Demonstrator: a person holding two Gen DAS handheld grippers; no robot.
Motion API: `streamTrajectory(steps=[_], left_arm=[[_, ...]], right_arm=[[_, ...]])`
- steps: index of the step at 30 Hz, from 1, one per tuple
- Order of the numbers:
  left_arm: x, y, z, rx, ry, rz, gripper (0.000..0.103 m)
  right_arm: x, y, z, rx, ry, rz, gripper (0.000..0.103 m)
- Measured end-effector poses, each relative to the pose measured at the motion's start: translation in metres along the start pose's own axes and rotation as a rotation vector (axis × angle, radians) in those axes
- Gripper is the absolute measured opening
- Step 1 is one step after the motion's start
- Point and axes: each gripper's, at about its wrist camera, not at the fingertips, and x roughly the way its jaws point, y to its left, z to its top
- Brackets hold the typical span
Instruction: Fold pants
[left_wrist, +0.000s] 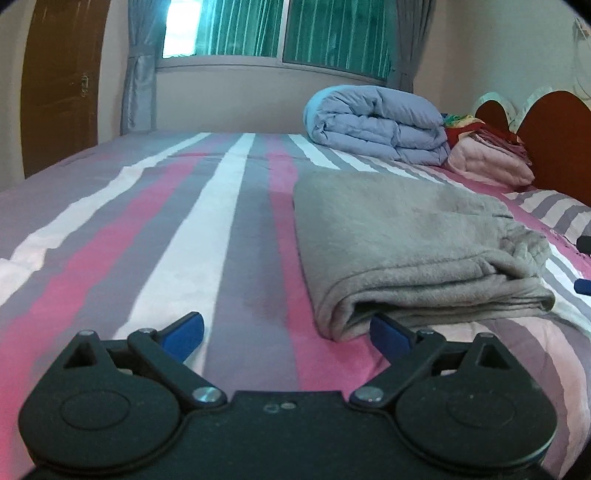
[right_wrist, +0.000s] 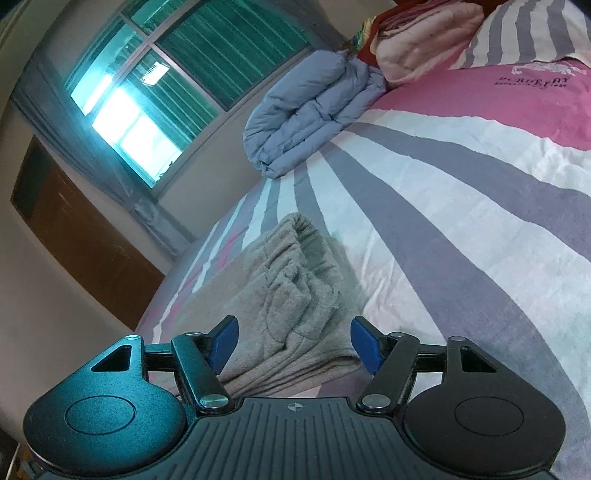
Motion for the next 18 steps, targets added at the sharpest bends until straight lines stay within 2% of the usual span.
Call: streamTrajectory(steps=[4,7,10,18], left_arm=[[0.013,0.001,-0.001,0.009,0.012,0.008,0.09],[0.01,0.011,-0.002,-0.001,0.009,0.044,0.088],[0.006,0.024,-0.002,-0.042,0.01,0.022,0.088],[-0.002,0.026,-0.001,-0.031,0.003,0.028,0.085]], right_arm=[[0.004,0.002,-0.001,-0.024,0.02,-0.006,0.067],[0.007,0.003,-0.001,-0.036,0.028,-0.015,0.067],[0.011,0.002,-0.003,-0.04,0.036,-0.02,0.067],[0.014,0.008,-0.007,-0.074,0.051,-0.02,0.067]])
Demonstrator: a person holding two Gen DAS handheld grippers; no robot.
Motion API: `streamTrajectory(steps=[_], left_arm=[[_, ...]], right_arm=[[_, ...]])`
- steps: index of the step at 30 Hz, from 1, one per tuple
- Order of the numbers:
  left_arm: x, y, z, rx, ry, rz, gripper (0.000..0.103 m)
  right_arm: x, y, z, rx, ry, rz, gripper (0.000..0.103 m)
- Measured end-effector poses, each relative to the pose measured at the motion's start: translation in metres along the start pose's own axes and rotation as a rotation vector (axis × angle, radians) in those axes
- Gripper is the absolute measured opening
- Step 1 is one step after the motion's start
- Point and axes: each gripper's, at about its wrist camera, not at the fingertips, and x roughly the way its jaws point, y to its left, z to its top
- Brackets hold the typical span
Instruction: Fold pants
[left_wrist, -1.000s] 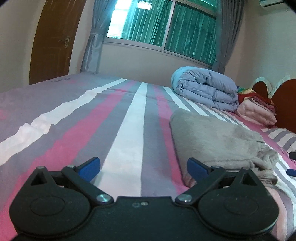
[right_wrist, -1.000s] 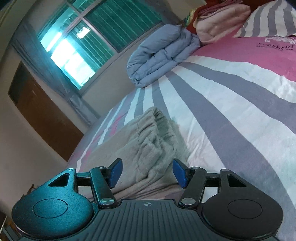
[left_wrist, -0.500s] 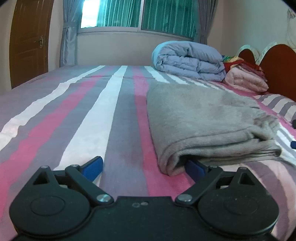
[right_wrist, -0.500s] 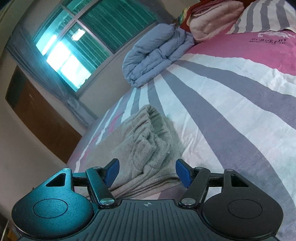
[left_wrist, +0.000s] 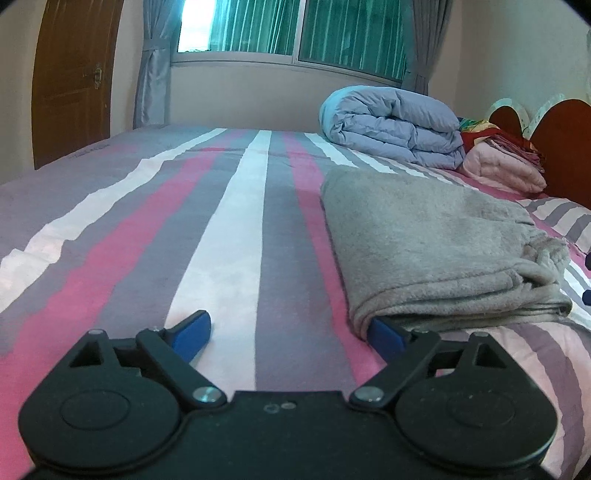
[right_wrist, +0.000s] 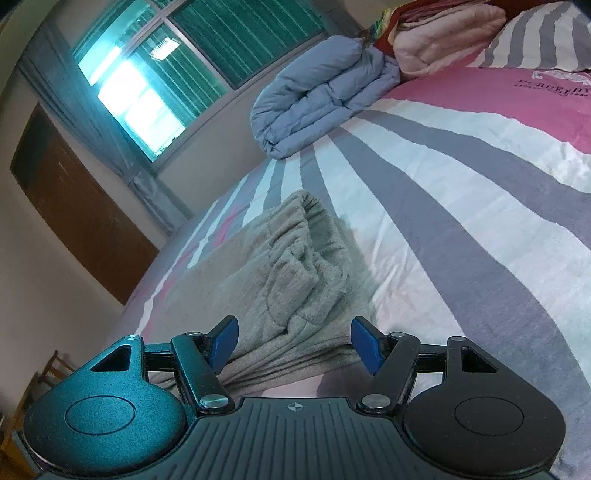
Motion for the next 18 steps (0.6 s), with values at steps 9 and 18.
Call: streamTrajectory(steps=[9,18], left_arm=[[-0.024,0.027,0.004,-0.127,-0.065,0.037,0.084],[-0.014,0.064,0.008,-0.323,-0.055,0.041,0.09]], right_arm=[[-0.003,-0.003,0.002,0.019,-0.015,0.015,0.067],[0.018,-0.009,0.01,0.103,0.019,0.092,0.067]])
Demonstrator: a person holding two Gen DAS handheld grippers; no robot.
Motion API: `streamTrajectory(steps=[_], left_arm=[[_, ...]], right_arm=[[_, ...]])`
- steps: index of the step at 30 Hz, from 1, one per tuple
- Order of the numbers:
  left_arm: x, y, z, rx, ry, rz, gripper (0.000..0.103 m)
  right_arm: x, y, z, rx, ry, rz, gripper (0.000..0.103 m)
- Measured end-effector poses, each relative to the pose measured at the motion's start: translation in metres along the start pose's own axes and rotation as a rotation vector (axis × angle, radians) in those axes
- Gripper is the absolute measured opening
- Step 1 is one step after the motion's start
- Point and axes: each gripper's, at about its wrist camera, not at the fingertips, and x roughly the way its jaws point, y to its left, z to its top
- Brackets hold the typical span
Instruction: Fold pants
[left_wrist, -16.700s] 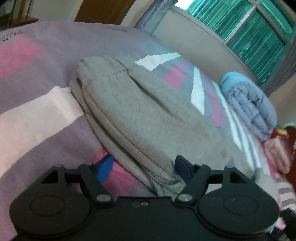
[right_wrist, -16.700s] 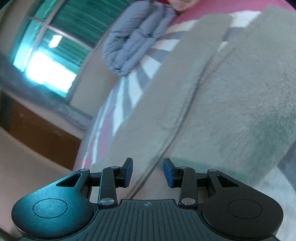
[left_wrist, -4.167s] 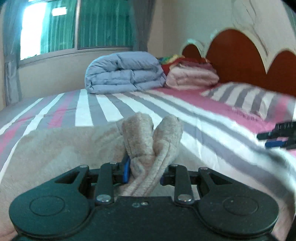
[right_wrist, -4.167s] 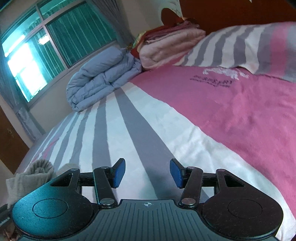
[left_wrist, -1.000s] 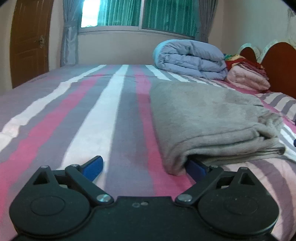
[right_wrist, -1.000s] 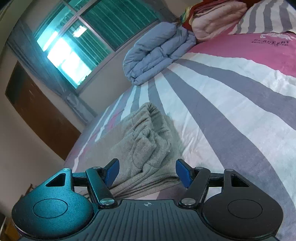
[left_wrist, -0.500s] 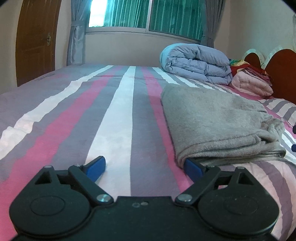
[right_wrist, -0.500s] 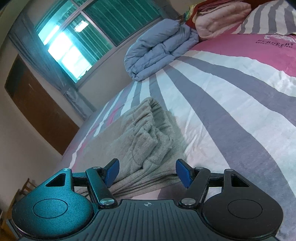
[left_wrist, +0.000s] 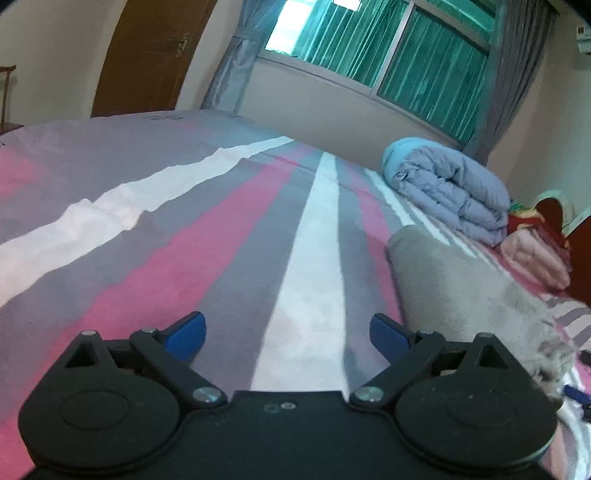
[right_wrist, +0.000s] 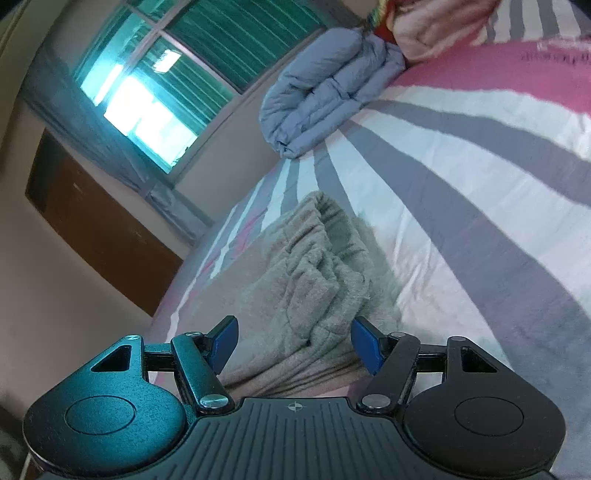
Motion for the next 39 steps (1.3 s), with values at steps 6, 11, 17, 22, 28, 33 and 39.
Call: streamTrajectory(steps=[6,11,17,22,28,33,39], left_arm=[[0.01,-0.009,-0.002,0.039,0.026,-0.001,0.092],[0.012,-0.007,-0.002,0.022,0.021,-0.007,0.092],[0.012,-0.012,-0.002,0.036,0.02,-0.015,0.092],[0.01,-0.026,0.005,0.062,-0.022,-0.096,0.092],[0.046,-0.07,0.013,0.172,0.021,-0.196,0.093],[0.078,-0.084,0.006,0.239,0.146,-0.198,0.095],[0.084,-0.085,0.037,0.233,0.069,-0.224,0.093]], right_arm=[[0.032,-0.005,0.008,0.055,0.034,-0.027,0.048],[0.014,-0.024,0.012,0.248,-0.026,0.151,0.032],[0.022,-0.053,0.004,0.285,0.038,0.036,0.032],[-0.002,-0.02,0.007,0.065,-0.055,-0.069,0.043],[0.001,0.03,0.01,-0.244,-0.141,-0.098,0.043],[0.056,0.037,-0.001,-0.404,0.023,-0.239,0.041],[0.042,0.049,0.006,-0.458,-0.061,-0.151,0.042]])
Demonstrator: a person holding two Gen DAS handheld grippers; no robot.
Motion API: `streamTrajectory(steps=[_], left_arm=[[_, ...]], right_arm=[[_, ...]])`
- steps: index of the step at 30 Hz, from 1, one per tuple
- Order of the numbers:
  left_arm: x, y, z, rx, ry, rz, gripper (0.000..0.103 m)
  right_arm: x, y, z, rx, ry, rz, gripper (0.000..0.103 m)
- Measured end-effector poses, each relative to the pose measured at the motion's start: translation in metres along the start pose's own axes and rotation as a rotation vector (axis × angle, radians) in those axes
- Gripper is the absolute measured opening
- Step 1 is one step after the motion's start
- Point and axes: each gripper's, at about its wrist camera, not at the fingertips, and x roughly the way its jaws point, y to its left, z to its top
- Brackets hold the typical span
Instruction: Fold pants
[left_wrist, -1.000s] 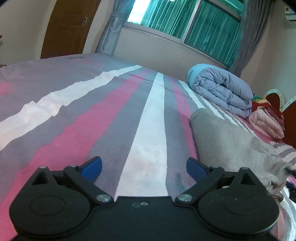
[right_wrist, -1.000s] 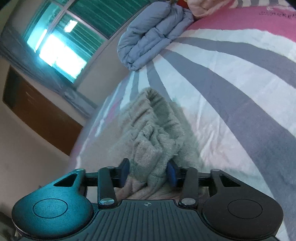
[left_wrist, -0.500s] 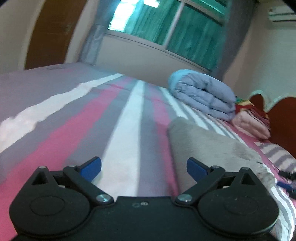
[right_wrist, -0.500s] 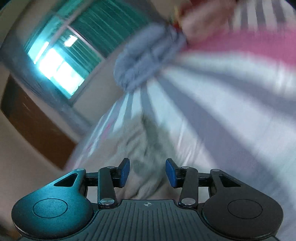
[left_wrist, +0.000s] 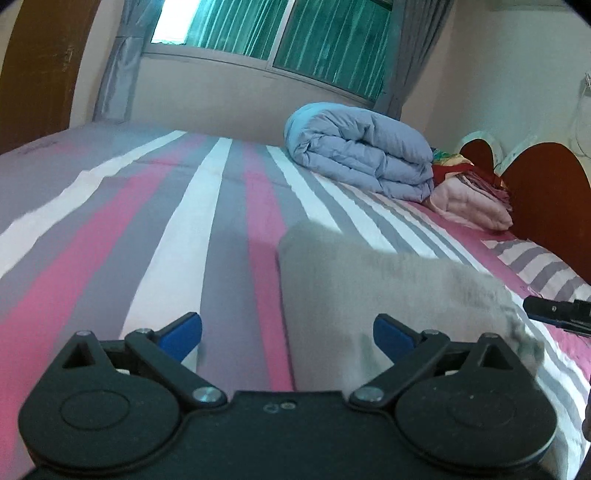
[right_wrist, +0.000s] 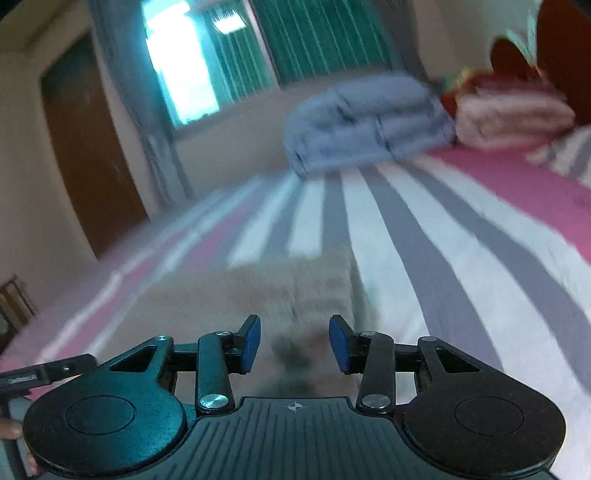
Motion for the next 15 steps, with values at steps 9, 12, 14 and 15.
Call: streamTrajectory(steps=[9,12,14,15], left_arm=[[0.053,-0.018,0.022,0.14,0.113,0.026,0.09],[0.051,-0.025,0.036,0.168,0.06,0.01,0.091],[0.062,-0.029,0.045,0.184,0.054,0.014,0.091],[0.068,-0.031,0.047,0.198,0.056,0.02,0.091]], right_arm=[[0.074,-0.002,0.011,-0.113,0.138,-0.082,0.042],[0.06,-0.005,0.024,-0.104,0.053,-0.02,0.042],[0.059,-0.003,0.033,-0.11,0.019,-0.01,0.042],[0.063,-0.002,0.038,-0.109,0.02,-0.006,0.042]])
